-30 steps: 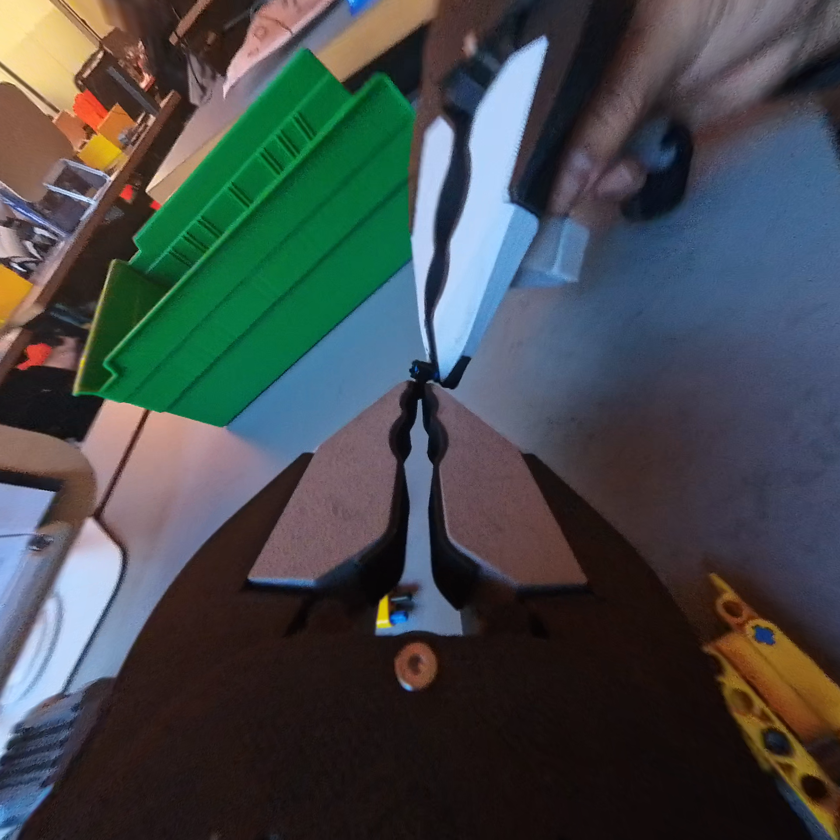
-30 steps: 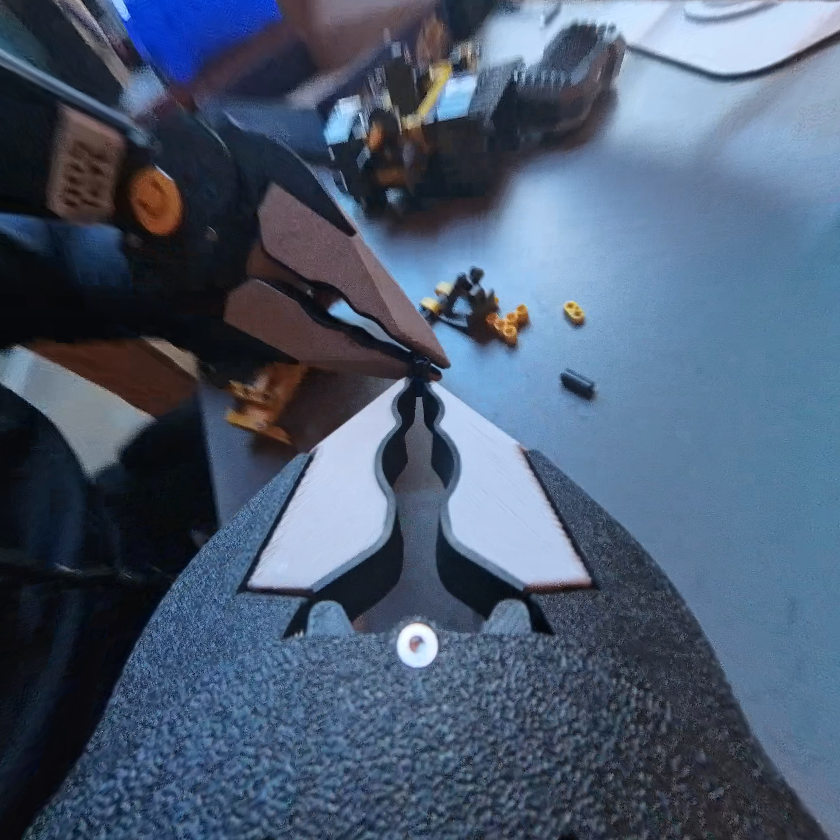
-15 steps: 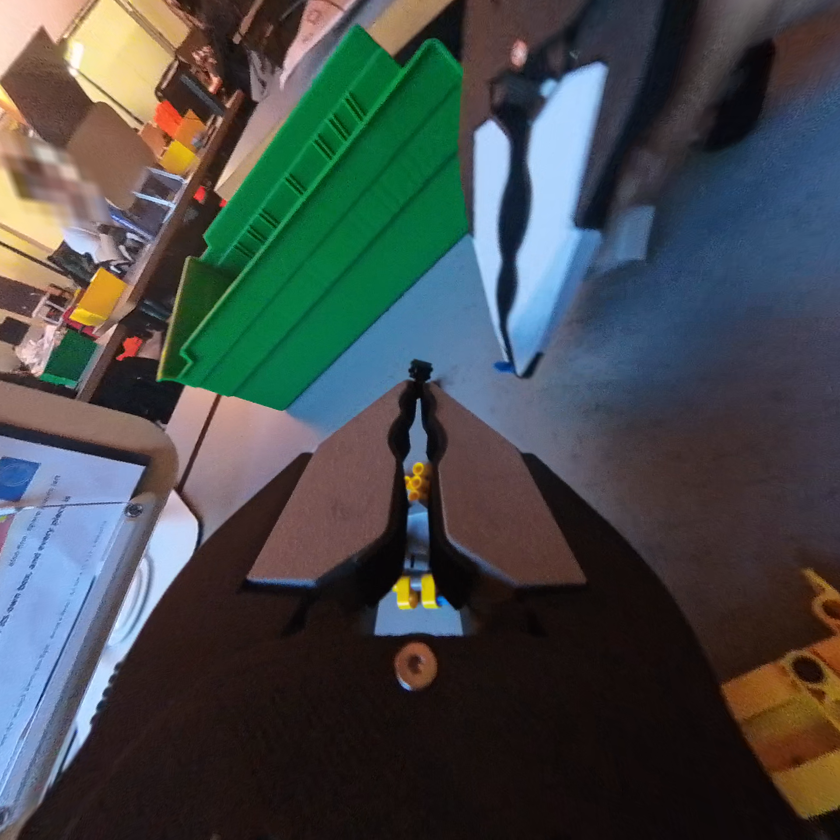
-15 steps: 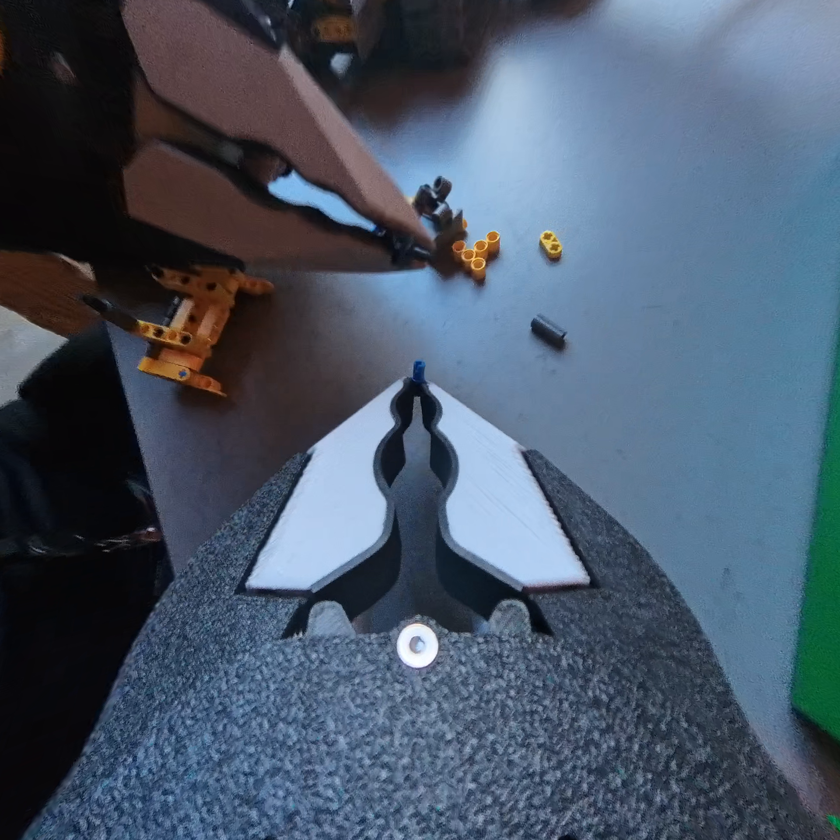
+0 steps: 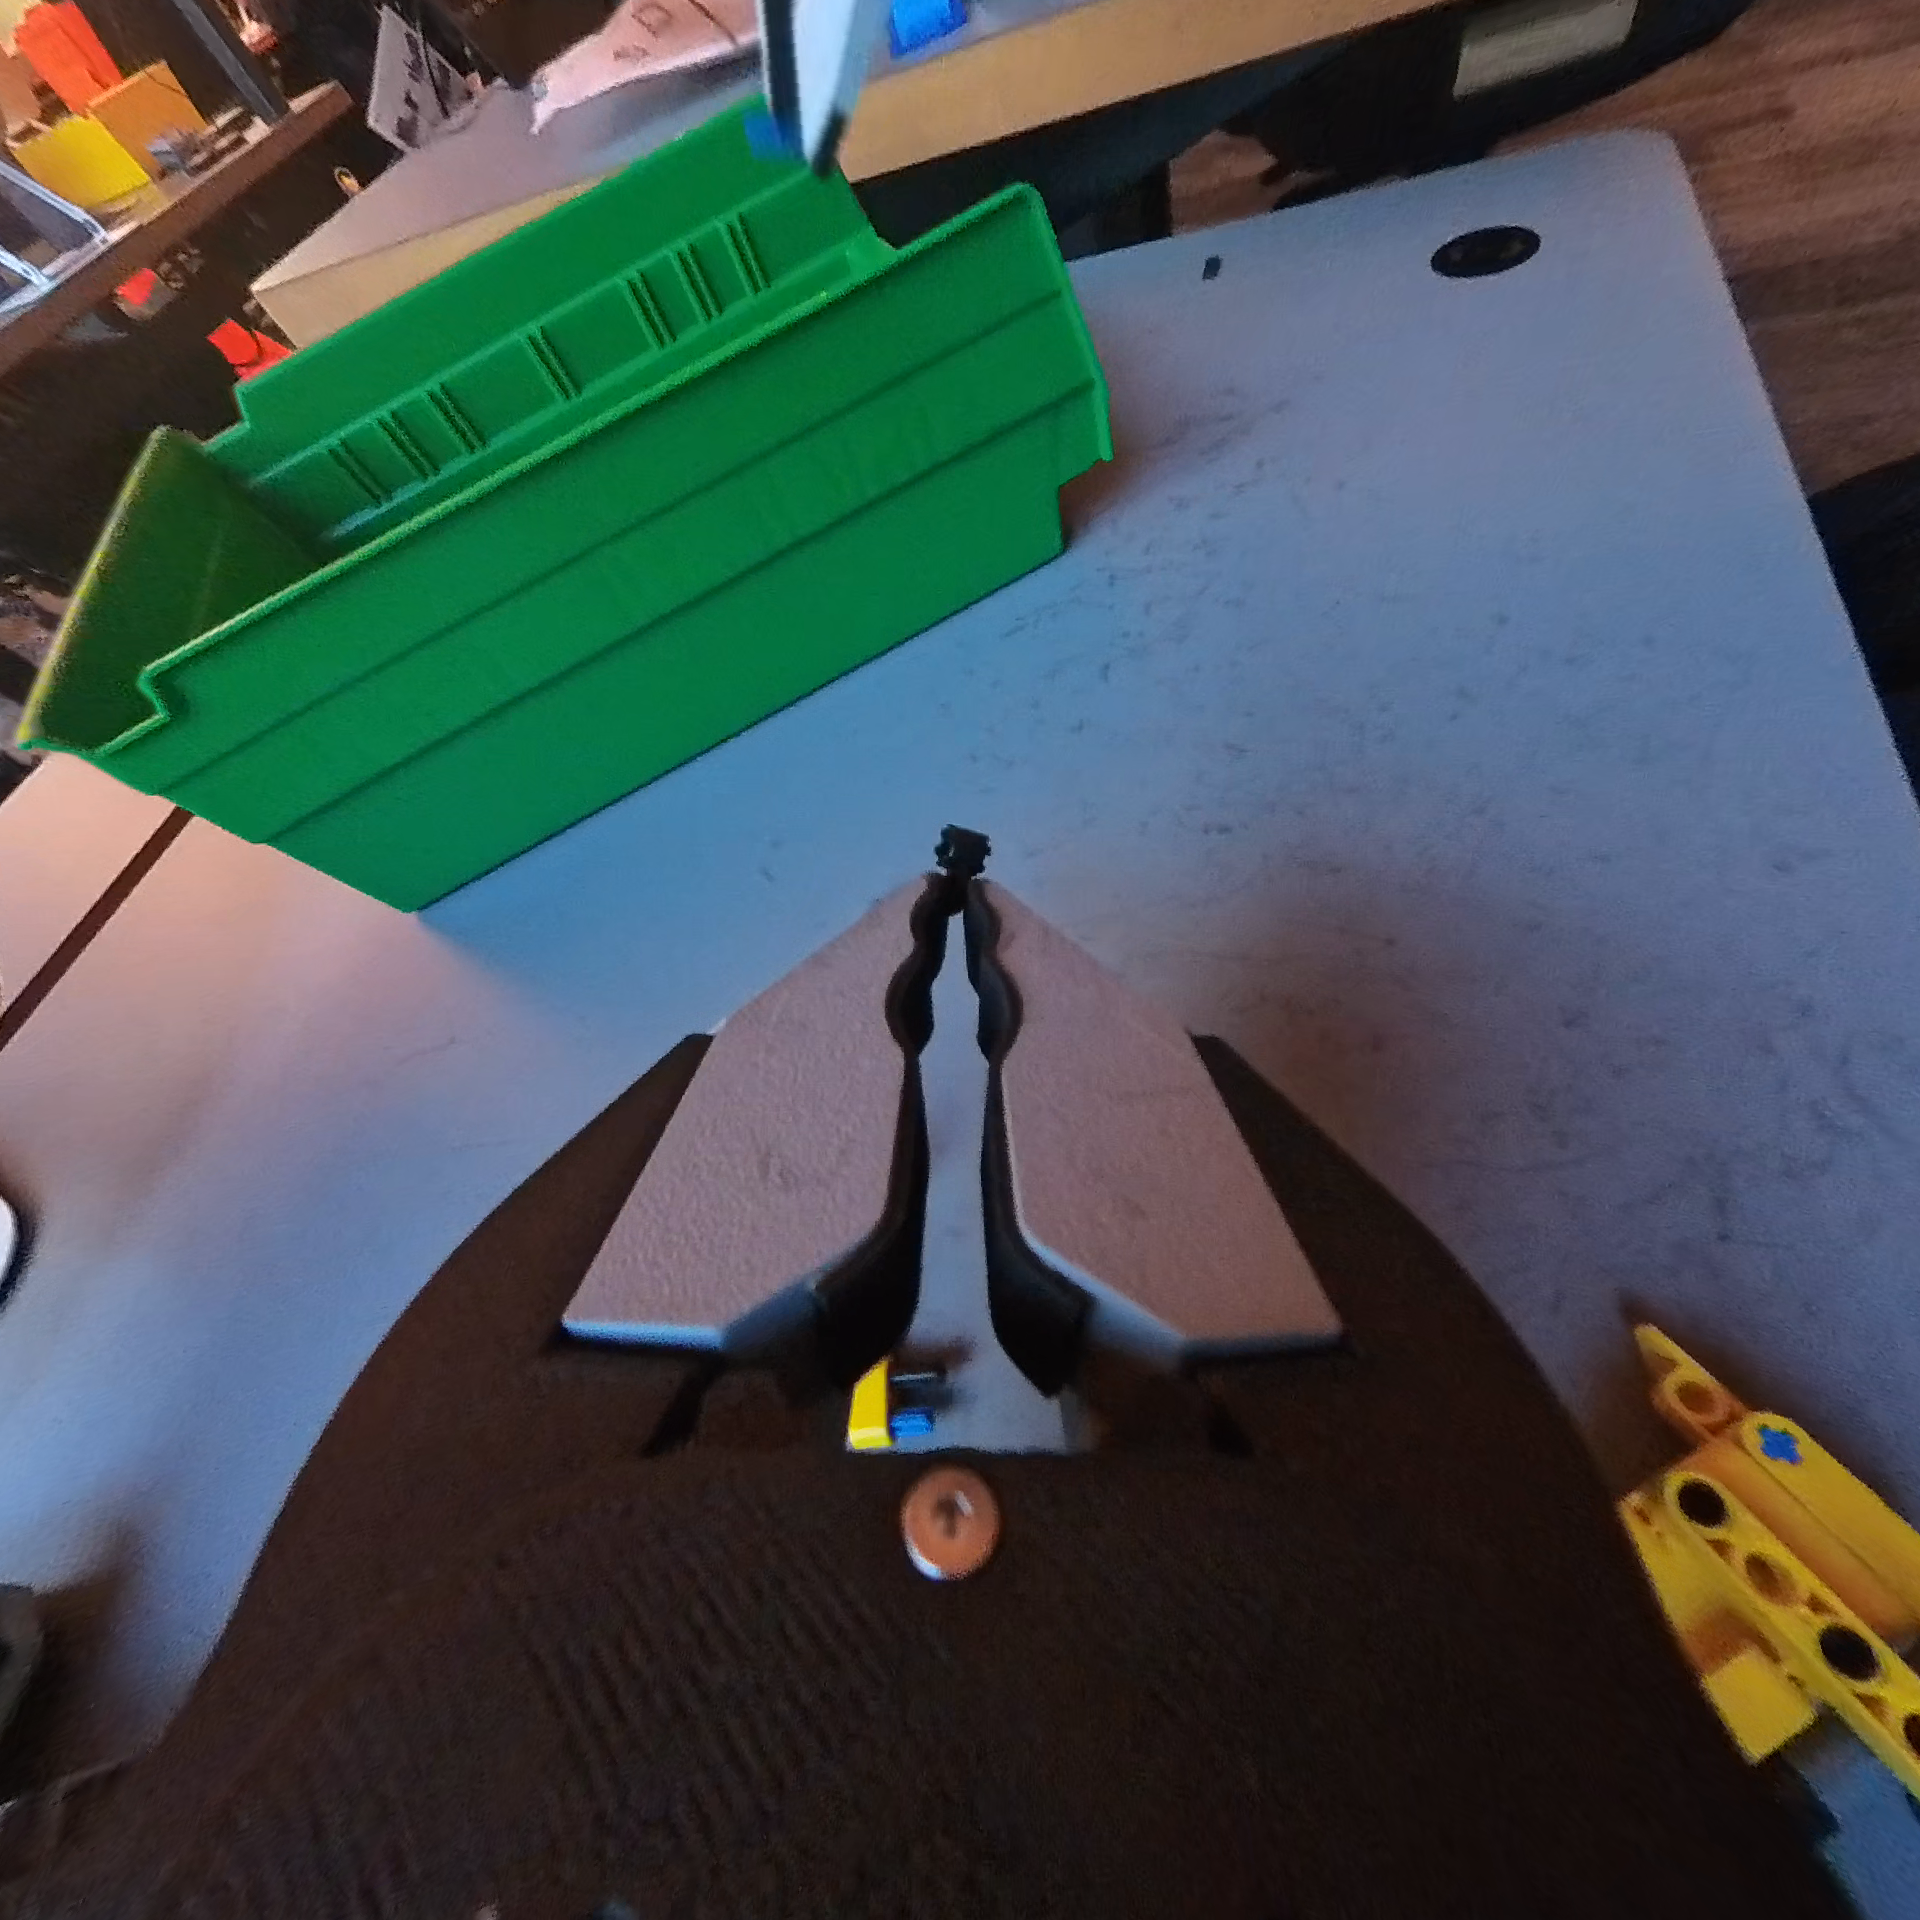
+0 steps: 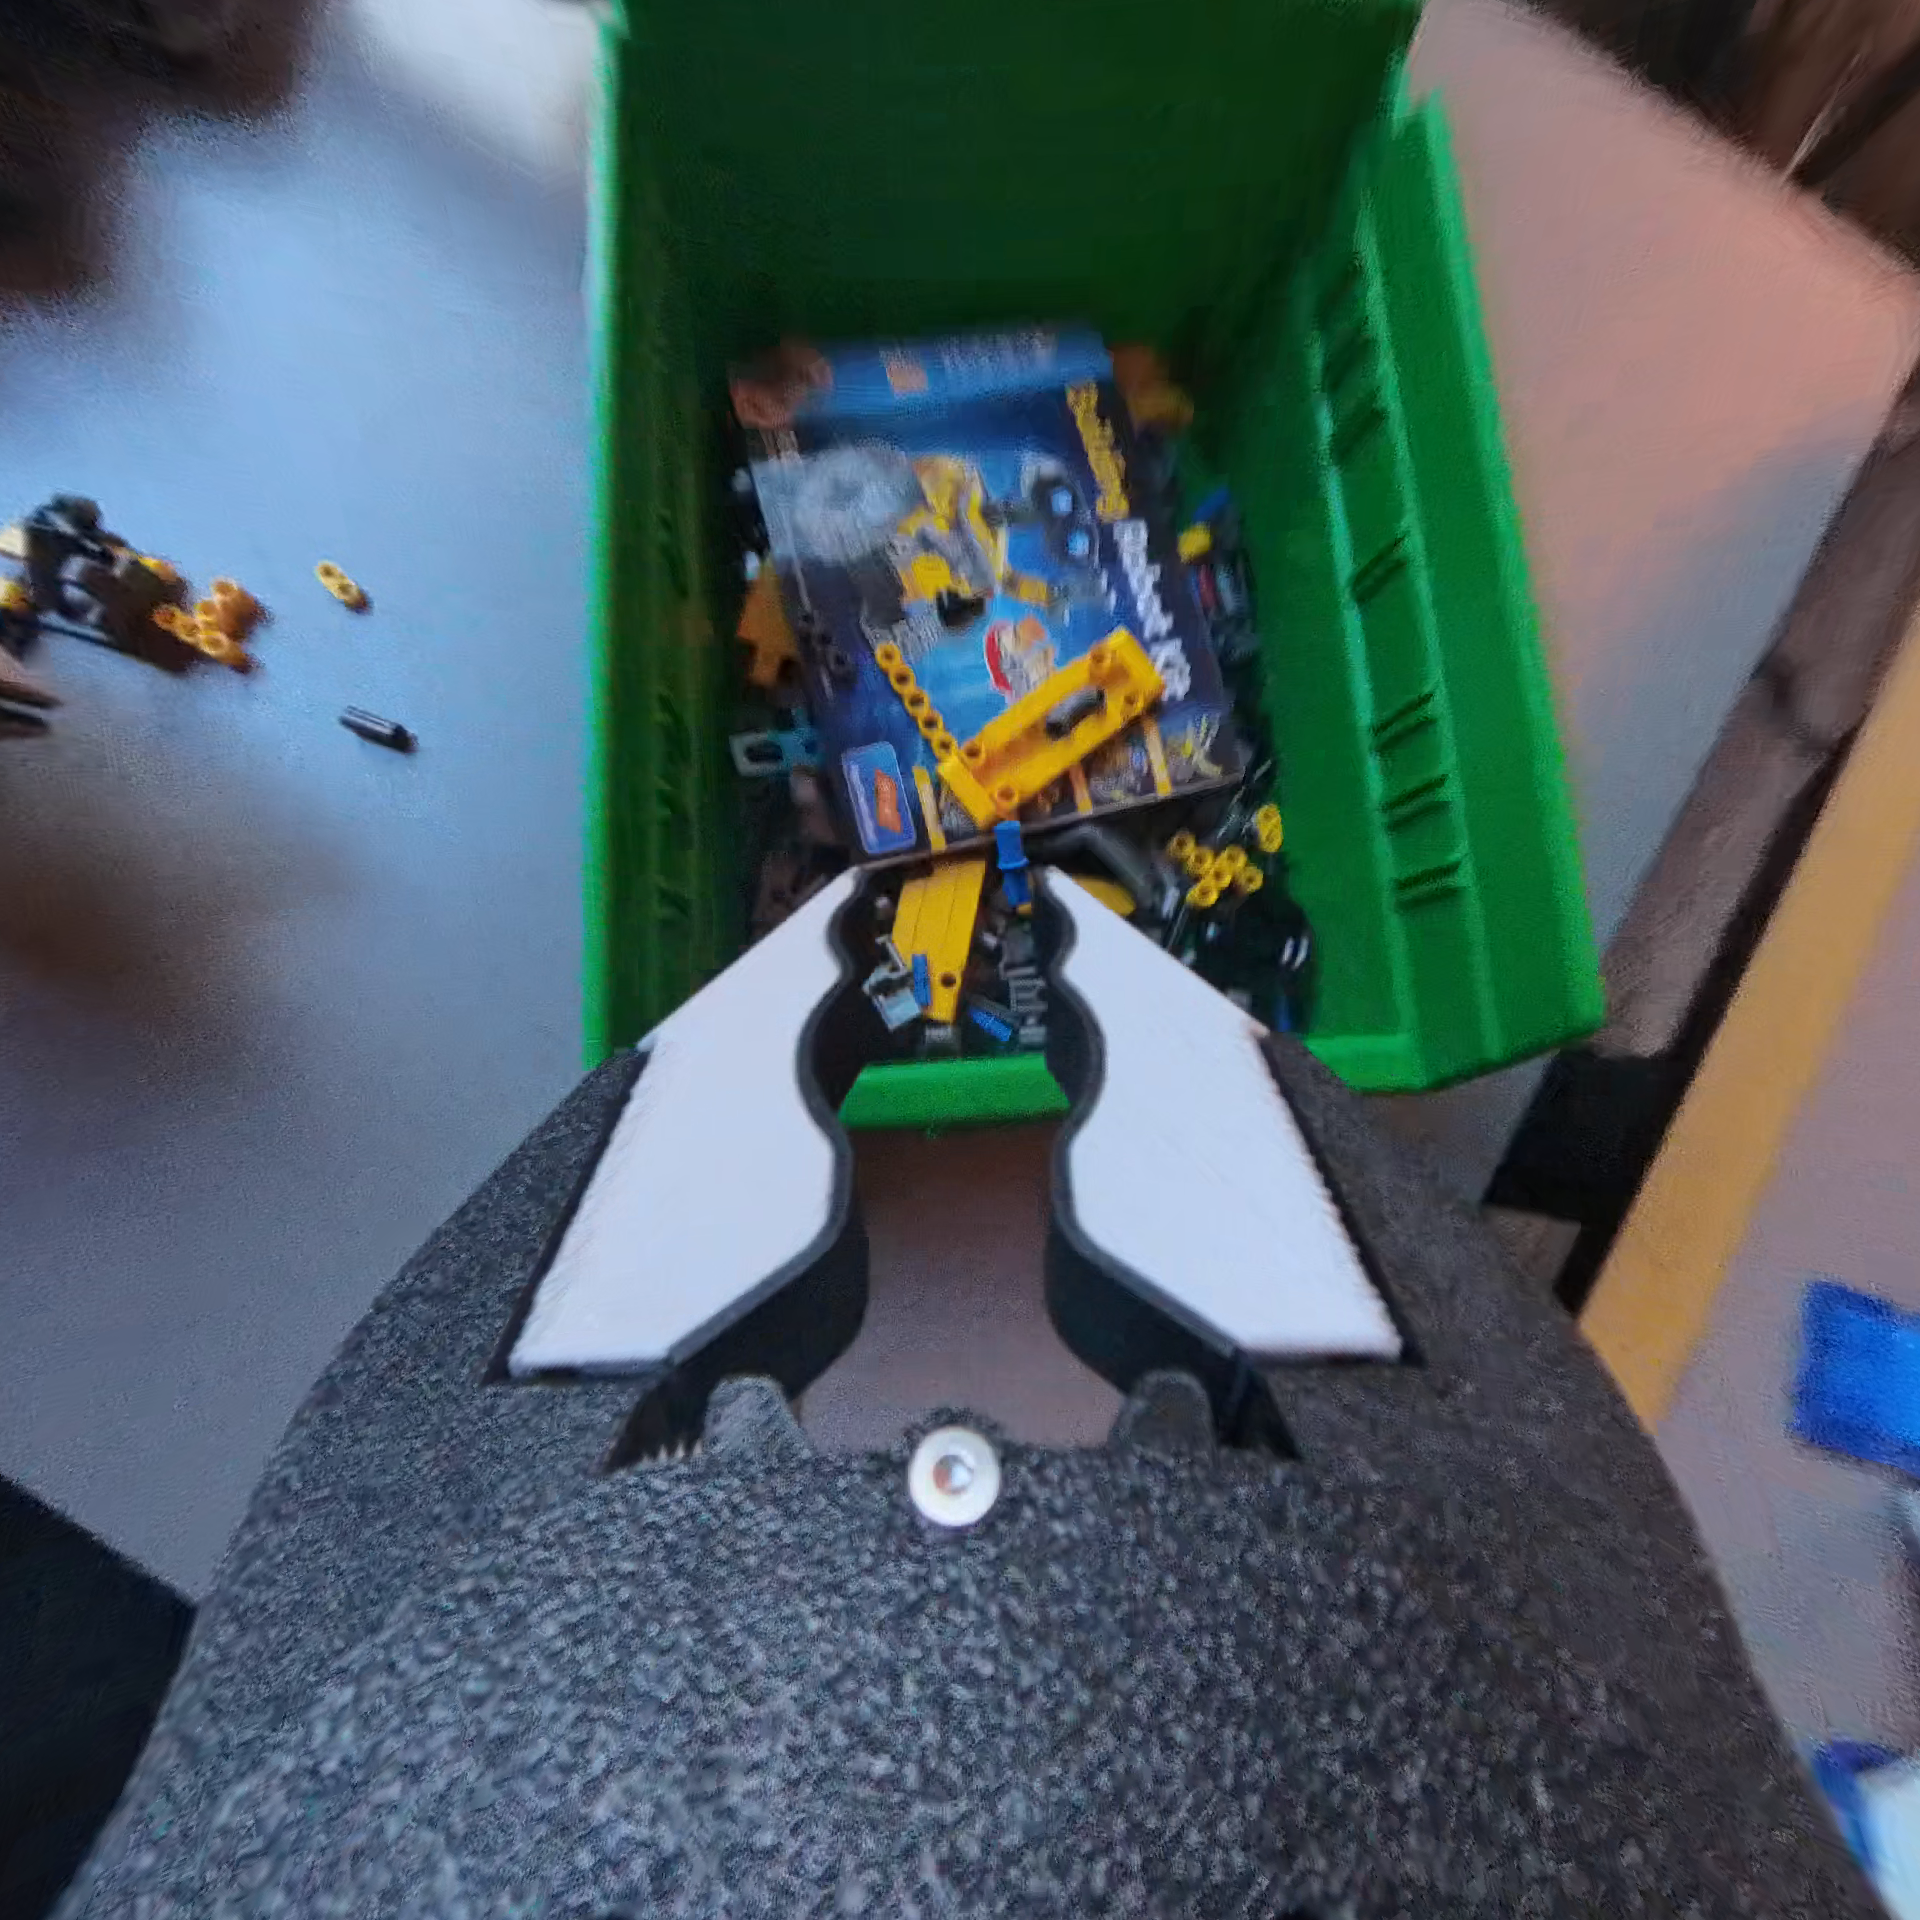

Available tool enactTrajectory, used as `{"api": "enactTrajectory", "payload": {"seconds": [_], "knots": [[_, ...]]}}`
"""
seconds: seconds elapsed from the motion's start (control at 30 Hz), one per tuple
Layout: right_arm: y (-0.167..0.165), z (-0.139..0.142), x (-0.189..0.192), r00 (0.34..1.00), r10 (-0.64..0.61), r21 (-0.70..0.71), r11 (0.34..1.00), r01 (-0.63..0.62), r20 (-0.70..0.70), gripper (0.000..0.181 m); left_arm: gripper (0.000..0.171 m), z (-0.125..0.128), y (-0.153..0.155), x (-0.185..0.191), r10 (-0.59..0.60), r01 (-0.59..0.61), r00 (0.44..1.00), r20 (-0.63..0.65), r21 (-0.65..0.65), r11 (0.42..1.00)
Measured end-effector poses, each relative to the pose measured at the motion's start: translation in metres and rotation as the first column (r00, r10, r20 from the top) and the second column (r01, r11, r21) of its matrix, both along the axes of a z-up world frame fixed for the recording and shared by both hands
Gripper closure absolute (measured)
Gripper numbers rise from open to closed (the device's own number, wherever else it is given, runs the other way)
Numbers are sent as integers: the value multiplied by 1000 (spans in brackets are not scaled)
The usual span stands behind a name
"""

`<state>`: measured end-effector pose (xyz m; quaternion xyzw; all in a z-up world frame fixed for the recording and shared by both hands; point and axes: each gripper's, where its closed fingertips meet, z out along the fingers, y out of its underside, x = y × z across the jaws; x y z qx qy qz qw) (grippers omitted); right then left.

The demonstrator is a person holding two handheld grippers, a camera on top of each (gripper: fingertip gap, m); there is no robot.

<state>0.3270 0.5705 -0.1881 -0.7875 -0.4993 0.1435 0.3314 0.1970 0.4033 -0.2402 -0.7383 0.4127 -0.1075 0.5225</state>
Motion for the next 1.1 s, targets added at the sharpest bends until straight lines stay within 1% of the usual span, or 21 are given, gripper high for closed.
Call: {"api": "enactTrajectory", "payload": {"seconds": [0.03,0.07,0.13,0.17,0.2,0.23,0.27,0.3,0.33,0.37,0.4,0.47,0.5,0.57,0.63,0.73,0.8,0.87,0.97,1.07,1.1], "knots": [[4,-7,2,1000,-11,-45,999,11,2,151,171,1,-1,0,-6,6,1000,9,-3,1000],[7,-9,2,1000,-16,-61,998,15,-14,152,171,1,-2,1,-14,14,1000,16,-14,1000],[17,-2,2,996,-50,-46,998,47,-80,155,171,-2,-2,1,-14,15,1000,18,-33,999],[14,-1,-3,992,-39,-78,996,30,-123,155,171,-3,-3,2,-21,22,1000,21,-41,999],[7,-4,-6,990,-24,-151,989,3,-141,154,171,-4,-3,3,-23,24,999,25,-49,999],[6,-9,-3,993,-42,-203,979,18,-114,154,171,-5,-3,4,-27,28,999,30,-56,998],[12,-8,1,992,-85,-190,980,65,-98,152,171,-5,-4,4,-33,36,999,38,-66,997],[9,2,-2,985,-97,-163,984,73,-140,158,171,-3,-5,6,-39,43,998,57,-70,997],[-7,17,-13,972,-50,-152,988,14,-230,158,171,1,-6,8,-56,61,995,84,-61,996],[-29,29,-28,949,8,-147,987,-57,-315,163,171,7,-9,11,-86,91,990,112,-44,995],[-54,33,-42,927,68,-156,979,-134,-368,164,171,13,-12,13,-110,113,985,134,-16,993],[-112,24,-69,881,181,-238,921,-308,-437,161,171,27,-17,16,-153,146,974,164,57,988],[-137,17,-79,859,206,-286,885,-368,-469,160,171,33,-20,17,-172,157,970,173,96,983],[-173,8,-95,807,207,-358,815,-455,-553,161,171,44,-27,20,-218,189,959,181,165,968],[-192,6,-105,759,192,-370,783,-501,-622,161,171,46,-30,22,-229,196,960,159,197,960],[-206,-2,-113,749,210,-366,770,-523,-628,162,171,44,-32,26,-235,206,964,127,210,956],[-207,-5,-115,755,205,-362,780,-510,-623,163,171,42,-32,26,-230,203,967,110,210,956],[-208,-4,-115,741,200,-356,778,-518,-641,176,171,42,-32,27,-233,207,966,112,207,956],[-210,-4,-116,729,172,-388,753,-531,-663,173,171,39,-32,28,-226,204,971,81,213,955],[-208,-8,-117,737,162,-388,765,-514,-657,172,171,34,-30,28,-203,190,978,46,200,961],[-207,-10,-117,739,169,-371,778,-506,-652,176,171,34,-29,28,-202,190,979,41,204,961]]}}
